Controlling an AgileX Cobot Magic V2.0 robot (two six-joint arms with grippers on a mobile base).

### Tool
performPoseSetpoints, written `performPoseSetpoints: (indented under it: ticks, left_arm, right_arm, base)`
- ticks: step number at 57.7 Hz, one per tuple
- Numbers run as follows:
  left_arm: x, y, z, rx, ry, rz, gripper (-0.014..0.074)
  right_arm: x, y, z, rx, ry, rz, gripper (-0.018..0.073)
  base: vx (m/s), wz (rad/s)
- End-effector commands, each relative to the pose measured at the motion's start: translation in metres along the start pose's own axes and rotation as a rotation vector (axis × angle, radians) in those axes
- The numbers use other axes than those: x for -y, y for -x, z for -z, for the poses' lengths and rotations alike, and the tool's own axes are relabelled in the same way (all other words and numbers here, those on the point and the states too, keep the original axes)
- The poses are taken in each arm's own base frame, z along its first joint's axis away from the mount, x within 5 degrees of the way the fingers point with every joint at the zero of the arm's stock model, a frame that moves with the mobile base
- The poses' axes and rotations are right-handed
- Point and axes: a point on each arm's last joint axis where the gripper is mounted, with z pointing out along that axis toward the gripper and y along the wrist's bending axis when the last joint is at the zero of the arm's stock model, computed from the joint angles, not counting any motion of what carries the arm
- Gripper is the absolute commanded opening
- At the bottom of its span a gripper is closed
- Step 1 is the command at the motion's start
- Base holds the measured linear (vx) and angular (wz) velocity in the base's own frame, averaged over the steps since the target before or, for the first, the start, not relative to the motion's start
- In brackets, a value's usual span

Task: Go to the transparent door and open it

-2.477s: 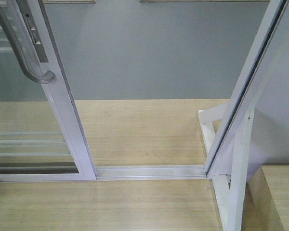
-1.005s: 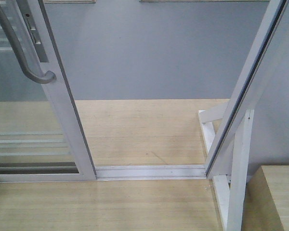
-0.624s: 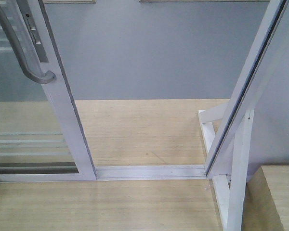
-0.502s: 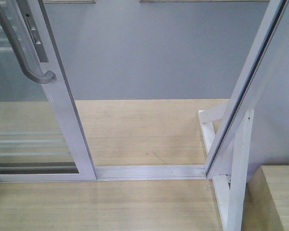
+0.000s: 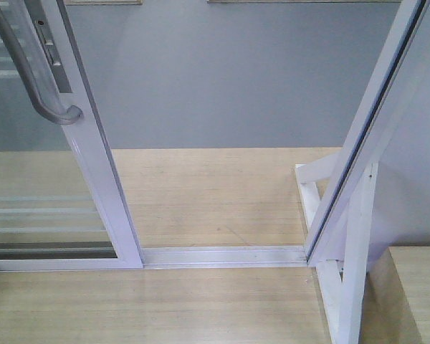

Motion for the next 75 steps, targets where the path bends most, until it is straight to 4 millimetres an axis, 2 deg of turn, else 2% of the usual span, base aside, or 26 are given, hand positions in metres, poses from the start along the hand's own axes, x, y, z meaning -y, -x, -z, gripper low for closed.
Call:
performPoseSetpoints:
  ticks: [1,38,47,53,62,68,75]
  left_arm:
    - [-0.001,-0.001,-0.001,0.067,0.018,0.013,-0.0006]
    - [-0.001,-0.001,-0.001,0.067,0.018,0.013,-0.0006]
    - [-0.001,-0.001,-0.001,0.067,0.018,0.013,-0.0006]
    - [-0.001,-0.001,-0.001,0.067,0.018,0.013,-0.0006]
    - [-0.001,-0.001,-0.001,0.067,0.018,0.013,-0.0006]
    - [-0.001,-0.001,-0.001,0.067,0.018,0.013,-0.0006]
    - [-0.001,-0.001,-0.001,0.067,0.018,0.013,-0.0006]
  right_arm:
    - [0.002,0.016,0.002,0.099,-0.007,0.015,0.0000]
    - [0.002,0.016,0.002,0.100,-0.006,0.013,0.0000]
    - [-0.001,0.012,0.003,0.089,0.025,-0.090,0.0000]
    - [-0.006,-0.009,0.002,0.084,0.048,-0.154,0.0000]
    - [-0.016,-0.068,-0.002,0.077,0.052,-0.133,0.0000]
    - [-0.021,-0.098,-0.002,0.108,0.054,-0.125,0.0000]
    - [-0.022,-0.104,0.003,0.129,0.048,-0.131,0.0000]
  base:
    - [0.00,0.00]
    - [0.00,0.00]
    - [0.00,0.00]
    - [0.00,0.00]
    - [0.00,0.00]
    - [0.00,0.00]
    - [0.00,0.00]
